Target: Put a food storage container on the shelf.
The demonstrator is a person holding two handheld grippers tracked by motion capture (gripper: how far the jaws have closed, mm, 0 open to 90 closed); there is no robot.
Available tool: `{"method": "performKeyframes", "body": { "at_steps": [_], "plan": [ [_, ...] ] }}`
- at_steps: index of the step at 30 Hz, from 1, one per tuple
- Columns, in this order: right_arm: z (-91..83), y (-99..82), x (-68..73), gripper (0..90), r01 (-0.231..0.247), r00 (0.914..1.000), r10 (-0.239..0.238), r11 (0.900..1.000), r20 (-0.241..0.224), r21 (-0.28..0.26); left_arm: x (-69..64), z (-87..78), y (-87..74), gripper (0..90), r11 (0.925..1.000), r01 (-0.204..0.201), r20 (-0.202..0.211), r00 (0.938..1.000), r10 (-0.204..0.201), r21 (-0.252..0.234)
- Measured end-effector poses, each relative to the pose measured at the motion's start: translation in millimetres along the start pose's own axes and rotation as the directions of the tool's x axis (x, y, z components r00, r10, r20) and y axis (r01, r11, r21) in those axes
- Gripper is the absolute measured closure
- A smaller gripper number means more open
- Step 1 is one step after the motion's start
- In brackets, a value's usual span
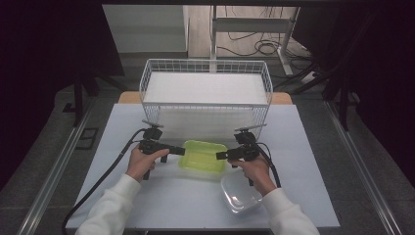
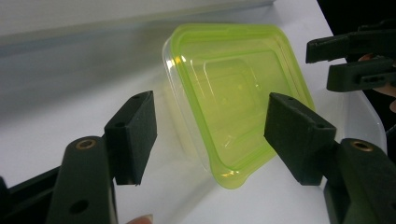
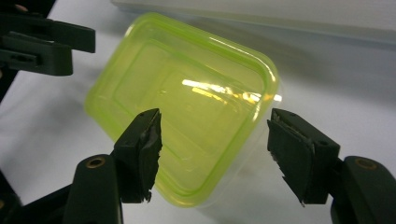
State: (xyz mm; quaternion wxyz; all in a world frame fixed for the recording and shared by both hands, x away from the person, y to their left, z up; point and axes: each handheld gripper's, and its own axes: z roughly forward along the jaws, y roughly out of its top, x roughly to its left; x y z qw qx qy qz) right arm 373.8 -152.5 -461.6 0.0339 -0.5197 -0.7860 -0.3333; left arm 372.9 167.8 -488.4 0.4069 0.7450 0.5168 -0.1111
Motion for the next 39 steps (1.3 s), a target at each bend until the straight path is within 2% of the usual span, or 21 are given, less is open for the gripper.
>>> {"method": "performKeyframes", "body": {
  "at_steps": [3, 8, 10, 14, 15, 16, 17, 20, 23, 25, 27, 30, 32, 36, 39],
  "plan": [
    [1.0, -1.9, -3.2, 36.4, -0.014, 0.9999, 0.014, 0.9999, 0.008, 0.005, 1.5, 1.6, -0.1, 34.8, 0.9999, 0.003, 0.006, 1.0, -0.003, 0.01],
    [6.4, -2.3, -5.3, 39.9, -0.037, 0.9991, 0.037, 0.9989, 0.019, 0.029, 6.4, 9.1, 0.5, 37.6, 0.9991, 0.035, 0.033, 0.9988, -0.036, 0.022],
    [7.5, -2.0, -5.7, 40.8, -0.044, 0.9989, 0.043, 0.9985, 0.02, 0.032, 7.2, 10.2, 0.6, 38.3, 0.999, 0.035, 0.026, 0.999, -0.036, 0.028],
    [11.0, -0.8, -9.2, 44.3, -0.067, 0.9977, 0.067, 0.9967, -0.001, 0.046, 10.8, 15.3, 0.8, 41.8, 0.998, 0.047, 0.045, 0.9978, -0.049, 0.043],
    [12.8, -0.3, -11.6, 46.0, -0.091, 0.9957, 0.092, 0.9945, -0.016, 0.052, 12.6, 18.5, 0.7, 42.9, 0.9966, 0.063, 0.06, 0.996, -0.066, 0.052],
    [12.8, -0.3, -11.6, 46.0, -0.091, 0.9957, 0.092, 0.9945, -0.016, 0.052, 12.6, 18.5, 0.7, 43.8, 0.9966, 0.063, 0.06, 0.996, -0.066, 0.052],
    [13.7, 0.2, -13.5, 47.4, -0.109, 0.9934, 0.111, 0.9926, -0.03, 0.054, 13.8, 21.6, 0.2, 45.8, 0.9946, 0.082, 0.081, 0.9929, -0.087, 0.063],
    [15.3, 0.5, -15.2, 50.4, -0.106, 0.9936, 0.108, 0.9926, -0.033, 0.06, 13.8, 24.3, -0.4, 49.8, 0.9938, 0.086, 0.105, 0.9901, -0.093, 0.071],
    [16.0, 0.4, -17.4, 55.0, -0.126, 0.9904, 0.13, 0.9891, -0.048, 0.076, 13.4, 26.1, -1.2, 56.7, 0.9937, 0.088, 0.102, 0.9902, -0.095, 0.069],
    [16.8, -0.4, -19.0, 58.9, -0.142, 0.987, 0.147, 0.987, -0.065, 0.074, 13.5, 27.0, -1.7, 64.4, 0.9925, 0.102, 0.126, 0.986, -0.11, 0.068],
    [16.0, -0.5, -18.2, 62.2, -0.143, 0.9877, 0.146, 0.9877, -0.055, 0.064, 10.7, 25.2, -1.9, 71.2, 0.9939, 0.097, 0.093, 0.9905, -0.101, 0.053],
    [10.0, -0.5, -18.4, 71.6, -0.158, 0.9852, 0.161, 0.9862, -0.059, 0.047, 10.3, 21.8, -2.3, 77.7, 0.9946, 0.096, 0.104, 0.9895, -0.1, 0.04],
    [5.5, -0.3, -18.7, 74.8, -0.171, 0.9828, 0.172, 0.9849, -0.067, 0.028, 8.1, 19.7, -2.6, 79.0, 0.9956, 0.088, 0.11, 0.9897, -0.091, 0.031],
    [-1.3, -0.2, -18.0, 75.3, -0.179, 0.9801, 0.179, 0.9838, -0.085, 0.005, 4.8, 16.1, -2.8, 79.1, 0.9964, 0.083, 0.111, 0.9902, -0.085, 0.017],
    [-4.3, -1.1, -15.7, 75.7, -0.168, 0.9816, 0.165, 0.9856, -0.097, -0.022, 0.7, 9.4, -2.5, 79.1, 0.9973, 0.072, 0.111, 0.9914, -0.07, -0.014]
  ]
}}
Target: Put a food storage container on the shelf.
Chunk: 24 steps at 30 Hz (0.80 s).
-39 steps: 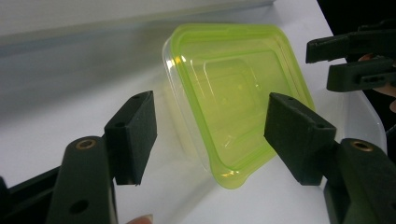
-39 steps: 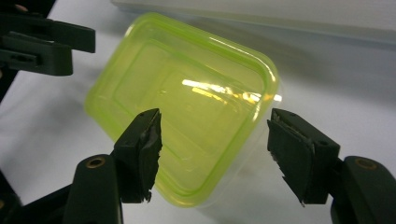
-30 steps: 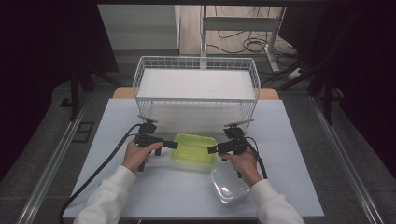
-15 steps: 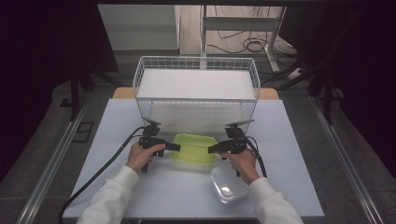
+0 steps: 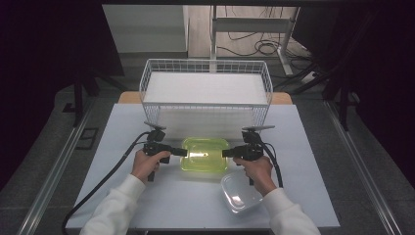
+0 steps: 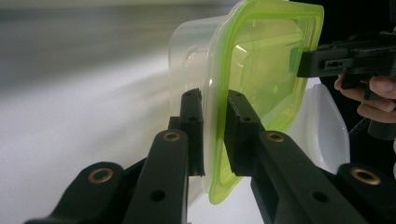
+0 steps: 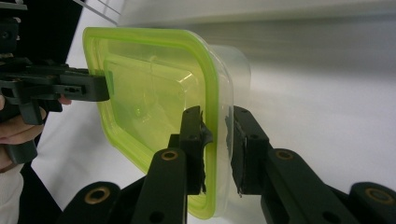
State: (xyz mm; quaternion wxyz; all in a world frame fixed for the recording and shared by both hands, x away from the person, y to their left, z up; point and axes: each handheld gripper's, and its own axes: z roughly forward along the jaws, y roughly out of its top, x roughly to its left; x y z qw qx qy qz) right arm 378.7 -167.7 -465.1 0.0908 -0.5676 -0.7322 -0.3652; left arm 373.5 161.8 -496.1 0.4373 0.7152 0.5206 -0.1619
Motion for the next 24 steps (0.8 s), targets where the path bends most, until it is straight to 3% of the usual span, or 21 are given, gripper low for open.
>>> {"method": "performKeyframes", "body": {
  "at_steps": [10, 17, 20, 23, 24],
  "plan": [
    [-10.0, -0.8, 9.7, 76.8, 0.071, 0.9964, -0.074, 0.9934, -0.039, -0.091, -12.3, -18.7, -0.2, 78.8, 0.9938, -0.084, -0.003, 0.9964, 0.084, -0.072],
    [-23.6, -2.6, 21.2, 77.2, 0.151, 0.987, -0.157, 0.9784, -0.034, -0.142, -23.1, -29.8, -2.3, 78.6, 0.9859, -0.124, 0.002, 0.9921, 0.125, -0.112],
    [-28.6, -2.9, 24.3, 77.3, 0.167, 0.9835, -0.176, 0.974, -0.042, -0.153, -30.0, -36.2, -3.3, 78.4, 0.9805, -0.146, 0.0, 0.989, 0.148, -0.131],
    [-38.9, -4.1, 31.4, 77.4, 0.208, 0.9745, -0.22, 0.962, -0.046, -0.176, -43.3, -46.0, -4.3, 78.2, 0.97, -0.184, -0.005, 0.9826, 0.186, -0.159],
    [-38.9, -4.1, 31.4, 77.4, 0.208, 0.9745, -0.22, 0.962, -0.046, -0.176, -43.3, -46.0, -4.3, 78.0, 0.97, -0.184, -0.005, 0.9826, 0.186, -0.159]
  ]
}}
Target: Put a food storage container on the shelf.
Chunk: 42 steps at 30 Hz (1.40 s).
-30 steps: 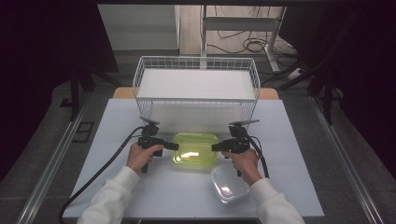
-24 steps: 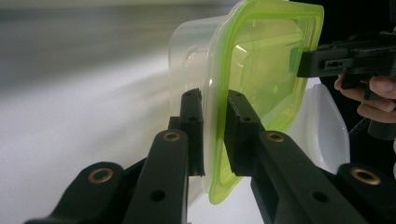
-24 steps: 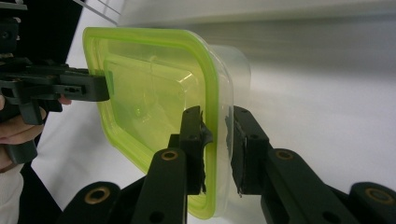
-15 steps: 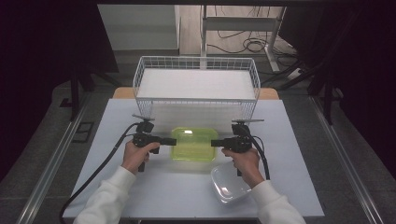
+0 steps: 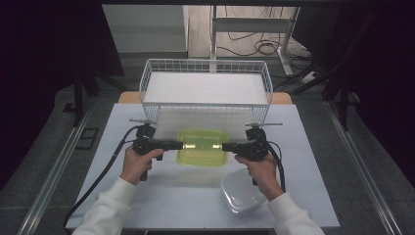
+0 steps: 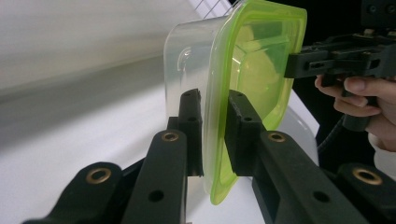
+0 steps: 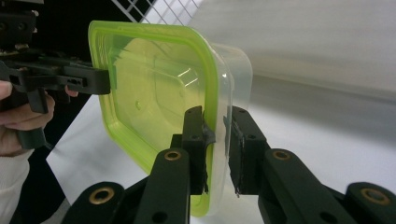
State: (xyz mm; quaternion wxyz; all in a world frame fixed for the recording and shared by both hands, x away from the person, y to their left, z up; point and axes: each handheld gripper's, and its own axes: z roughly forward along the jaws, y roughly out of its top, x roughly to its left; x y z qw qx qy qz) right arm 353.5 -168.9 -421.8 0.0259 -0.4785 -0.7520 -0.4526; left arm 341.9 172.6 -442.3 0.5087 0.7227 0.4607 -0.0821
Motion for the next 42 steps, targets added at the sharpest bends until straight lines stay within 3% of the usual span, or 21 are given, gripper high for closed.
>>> {"method": "performKeyframes", "body": {
  "at_steps": [8, 20, 30, 42],
  "plan": [
    [-18.7, 4.4, 10.0, 77.5, 0.074, 0.9972, -0.074, 0.9964, -0.01, -0.042, -23.6, -12.6, 7.0, 77.7, 0.9975, -0.06, -0.012, 0.9982, 0.059, -0.038],
    [-31.2, 12.6, 16.8, 77.6, 0.135, 0.9906, -0.136, 0.9871, -0.011, -0.087, -39.9, -21.3, 17.3, 77.9, 0.9911, -0.113, -0.034, 0.9933, 0.111, -0.071],
    [-50.8, 27.5, 31.4, 77.3, 0.211, 0.9768, -0.214, 0.9677, -0.005, -0.138, -53.0, -32.2, 27.6, 78.3, 0.9814, -0.151, -0.033, 0.9885, 0.148, -0.119],
    [-61.7, 46.6, 43.4, 77.4, 0.25, 0.9674, -0.253, 0.9529, 0.004, -0.172, -68.7, -46.6, 44.9, 78.4, 0.9683, -0.191, -0.064, 0.981, 0.183, -0.161]
  ]
}}
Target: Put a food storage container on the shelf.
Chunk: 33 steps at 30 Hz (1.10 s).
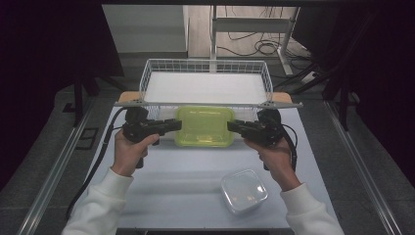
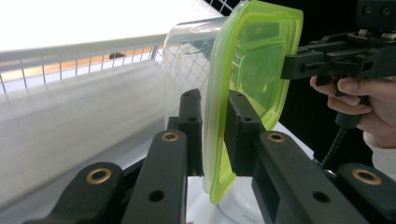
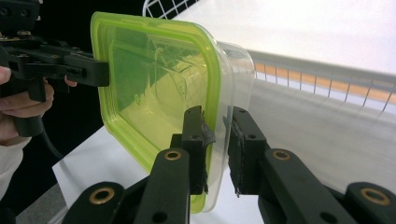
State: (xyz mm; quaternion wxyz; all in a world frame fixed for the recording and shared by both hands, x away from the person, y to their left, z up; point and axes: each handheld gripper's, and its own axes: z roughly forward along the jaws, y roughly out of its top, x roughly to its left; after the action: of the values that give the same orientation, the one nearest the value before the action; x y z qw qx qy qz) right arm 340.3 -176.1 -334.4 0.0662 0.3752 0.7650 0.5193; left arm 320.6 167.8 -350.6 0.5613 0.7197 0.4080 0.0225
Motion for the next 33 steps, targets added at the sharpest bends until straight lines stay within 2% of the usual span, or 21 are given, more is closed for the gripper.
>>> {"method": "performKeyframes", "body": {
  "at_steps": [1, 4, 12, 23, 33],
  "plan": [
    [-1.6, 3.7, 1.6, 77.4, 0.005, 1.0, -0.005, 1.0, 0.005, -0.008, -2.9, -1.1, 3.3, 78.6, 1.0, -0.004, -0.012, 0.9999, 0.004, -0.004],
    [-4.3, 9.7, 3.5, 77.5, 0.016, 0.9998, -0.016, 0.9998, 0.011, -0.016, -6.8, -3.9, 9.8, 78.6, 0.9997, -0.022, -0.017, 0.9996, 0.021, -0.014],
    [-9.8, 27.4, 4.7, 77.5, 0.039, 0.9992, -0.039, 0.9985, 0.011, -0.039, -10.7, -6.9, 24.4, 78.9, 0.9989, -0.029, -0.03, 0.9992, 0.027, -0.038],
    [-5.3, 44.9, -7.0, 77.5, 0.03, 0.9995, -0.03, 0.9978, -0.004, -0.06, -2.1, -1.0, 44.0, 79.2, 0.9987, -0.024, -0.037, 0.9991, 0.022, -0.046],
    [-3.5, 62.6, -14.7, 77.5, 0.037, 0.9993, -0.036, 0.9972, 0.006, -0.065, 4.3, 4.3, 60.7, 79.5, 0.9986, -0.023, -0.036, 0.9991, 0.021, -0.047]
  ]
}}
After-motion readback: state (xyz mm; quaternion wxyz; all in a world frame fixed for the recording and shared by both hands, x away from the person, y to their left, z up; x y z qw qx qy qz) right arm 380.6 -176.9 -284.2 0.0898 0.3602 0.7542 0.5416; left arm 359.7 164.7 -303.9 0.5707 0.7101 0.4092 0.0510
